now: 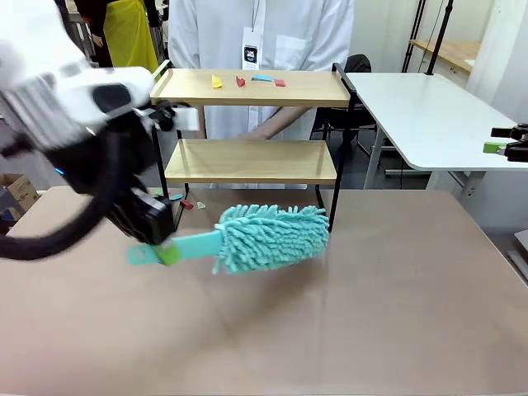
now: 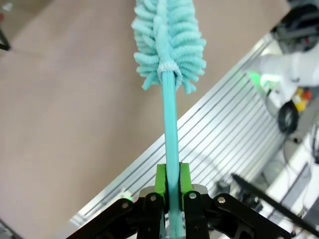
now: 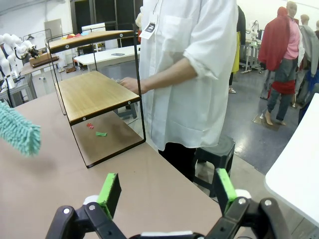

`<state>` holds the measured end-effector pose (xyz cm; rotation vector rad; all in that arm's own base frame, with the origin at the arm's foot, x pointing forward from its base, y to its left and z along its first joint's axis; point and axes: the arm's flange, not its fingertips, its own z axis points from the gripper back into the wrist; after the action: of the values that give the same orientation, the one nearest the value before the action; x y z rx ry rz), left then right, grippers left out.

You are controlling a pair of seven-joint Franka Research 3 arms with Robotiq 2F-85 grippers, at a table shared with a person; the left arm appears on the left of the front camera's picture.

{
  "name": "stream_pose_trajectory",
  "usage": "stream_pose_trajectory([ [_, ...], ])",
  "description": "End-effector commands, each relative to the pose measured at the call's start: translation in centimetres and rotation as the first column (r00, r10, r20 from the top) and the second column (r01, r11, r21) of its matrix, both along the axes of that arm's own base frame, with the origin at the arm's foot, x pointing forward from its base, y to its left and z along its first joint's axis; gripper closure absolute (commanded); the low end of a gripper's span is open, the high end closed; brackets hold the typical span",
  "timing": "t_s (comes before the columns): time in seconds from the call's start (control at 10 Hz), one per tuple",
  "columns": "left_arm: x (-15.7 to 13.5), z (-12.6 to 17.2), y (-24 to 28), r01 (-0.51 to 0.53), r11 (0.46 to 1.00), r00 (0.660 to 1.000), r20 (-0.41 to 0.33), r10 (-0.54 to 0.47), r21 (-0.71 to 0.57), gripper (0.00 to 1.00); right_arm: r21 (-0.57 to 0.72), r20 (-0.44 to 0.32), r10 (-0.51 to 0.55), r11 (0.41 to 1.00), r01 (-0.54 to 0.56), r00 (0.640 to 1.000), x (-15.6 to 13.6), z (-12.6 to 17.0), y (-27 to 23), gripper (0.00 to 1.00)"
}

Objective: Clean the shelf.
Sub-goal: Clean the specific section of the Shelf indicated by the human with the Duster.

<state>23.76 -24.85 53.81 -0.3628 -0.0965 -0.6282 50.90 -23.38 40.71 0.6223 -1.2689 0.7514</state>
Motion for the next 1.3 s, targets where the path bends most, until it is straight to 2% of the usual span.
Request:
stream_pose_trajectory([
  [0.0, -0.2, -2.2, -3.9, -0.142, 0.990, 0.989, 0.036, 0.142, -0.009, 0.87, -0.013, -0.007, -0.001, 1.000, 0.001, 1.000, 0.0, 0.3, 0.2, 0.00],
  [0.1, 0.1, -2.7, -4.8, -0.216, 0.976, 0.973, 0.081, 0.215, 0.004, 0.87, -0.013, -0.007, -0.001, 1.000, 0.001, 1.000, 0.0, 0.3, 0.2, 0.00],
  [0.2, 0.6, -2.7, -5.0, -0.180, 0.984, 0.982, 0.063, 0.180, -0.009, 0.87, -0.013, -0.007, -0.001, 1.000, 0.001, 1.000, 0.0, 0.3, 0.2, 0.00],
  [0.3, 1.5, -1.7, -4.4, -0.063, 0.998, 0.998, 0.028, 0.063, -0.010, 0.87, -0.013, -0.007, -0.001, 1.000, 0.001, 1.000, 0.0, 0.3, 0.2, 0.00],
  [0.4, -0.3, -2.9, -4.9, -0.171, 0.985, 0.984, 0.051, 0.171, -0.007, 0.87, -0.013, -0.007, -0.001, 1.000, 0.001, 1.000, 0.0, 0.3, 0.2, 0.00],
  [0.5, -0.3, -2.9, -4.9, -0.171, 0.985, 0.984, 0.051, 0.171, -0.007, 0.87, -0.013, -0.007, -0.001, 1.000, 0.001, 1.000, 0.0, 0.3, 0.2, 0.00],
  [0.6, 0.5, -3.0, -5.2, -0.149, 0.989, 0.988, 0.038, 0.149, -0.007, 0.87, -0.013, -0.007, -0.001, 1.000, 0.001, 1.000, 0.0, 0.3, 0.2, 0.00],
  [0.8, 1.7, -3.8, -8.8, -0.287, 0.954, 0.957, 0.077, 0.281, 0.083, 0.87, -0.013, -0.007, -0.001, 1.000, 0.001, 1.000, 0.0, 0.3, 0.2, 0.00],
  [1.2, 3.3, -6.1, -11.9, -0.393, 0.916, 0.913, 0.084, 0.399, -0.078, 0.87, -0.013, -0.007, -0.001, 1.000, 0.001, 1.000, 0.0, 0.3, 0.2, 0.00],
])
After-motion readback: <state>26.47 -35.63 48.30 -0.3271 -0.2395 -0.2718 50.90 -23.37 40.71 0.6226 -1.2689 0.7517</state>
